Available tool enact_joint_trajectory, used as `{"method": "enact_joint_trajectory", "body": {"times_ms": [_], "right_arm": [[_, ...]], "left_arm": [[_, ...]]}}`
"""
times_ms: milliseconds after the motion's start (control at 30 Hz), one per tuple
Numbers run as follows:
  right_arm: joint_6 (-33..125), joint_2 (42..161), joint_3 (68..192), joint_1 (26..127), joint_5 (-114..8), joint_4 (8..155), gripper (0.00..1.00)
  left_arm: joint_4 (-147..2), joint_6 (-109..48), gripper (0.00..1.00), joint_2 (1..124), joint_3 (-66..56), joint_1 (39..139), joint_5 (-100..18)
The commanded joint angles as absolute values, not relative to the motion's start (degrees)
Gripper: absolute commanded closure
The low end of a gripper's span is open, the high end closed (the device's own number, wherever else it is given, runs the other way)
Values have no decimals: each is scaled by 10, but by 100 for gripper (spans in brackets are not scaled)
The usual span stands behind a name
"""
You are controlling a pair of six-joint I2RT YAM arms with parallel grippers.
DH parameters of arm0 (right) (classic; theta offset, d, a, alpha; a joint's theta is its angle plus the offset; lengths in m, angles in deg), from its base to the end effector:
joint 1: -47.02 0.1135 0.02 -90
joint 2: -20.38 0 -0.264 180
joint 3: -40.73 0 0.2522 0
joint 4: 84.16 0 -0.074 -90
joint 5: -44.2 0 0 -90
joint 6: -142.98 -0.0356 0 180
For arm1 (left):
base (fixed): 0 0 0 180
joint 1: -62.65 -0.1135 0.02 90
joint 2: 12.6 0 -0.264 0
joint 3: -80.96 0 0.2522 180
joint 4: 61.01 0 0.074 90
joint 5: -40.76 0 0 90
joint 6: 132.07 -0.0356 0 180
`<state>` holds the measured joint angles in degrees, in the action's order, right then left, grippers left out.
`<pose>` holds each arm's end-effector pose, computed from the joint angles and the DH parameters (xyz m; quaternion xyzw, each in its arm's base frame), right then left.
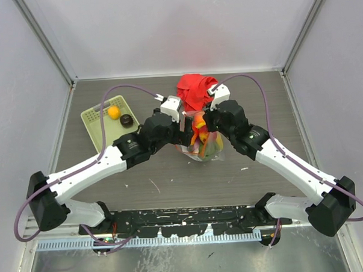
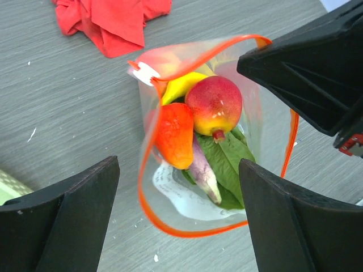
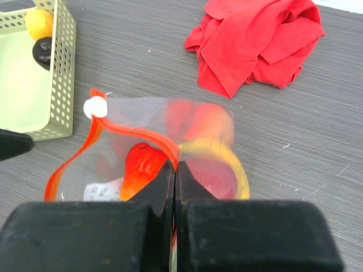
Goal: Place the food in the zip-top bag and seal the zipper
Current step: Place the fake fruit in the zipper food storage bag, then pick up the fake fruit from the bin.
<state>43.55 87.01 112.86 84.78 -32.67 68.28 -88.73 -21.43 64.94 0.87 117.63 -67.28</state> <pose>0.2161 0.1571 0.3392 -0.1397 0.8145 0.1353 0.5466 0.1884 -0.2497 0.3366 0.1658 0.8214 -0.2200 0.4994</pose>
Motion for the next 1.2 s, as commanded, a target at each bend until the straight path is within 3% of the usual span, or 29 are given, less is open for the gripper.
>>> {"method": "enact_joint_trajectory", "body": {"times_ms": [0,167,533,833,1167], "right_arm": [[429,844,1132,846,-327,726,100],[430,843,1131,847,-328,726,100],[430,847,1128,847,-328,733,100],[433,848,1124,847,-329,738,100],[440,850,1128,847,-326,735,100]], "left_arm": [[-920,-168,13,606,5,1162,-698],[-960,-130,13,566,18,1109,-674],[-1036,-76,3,537,50,959,-659],[-1041,-46,2,607,46,779,-557],[-978,9,6,712,41,663,-463]]}}
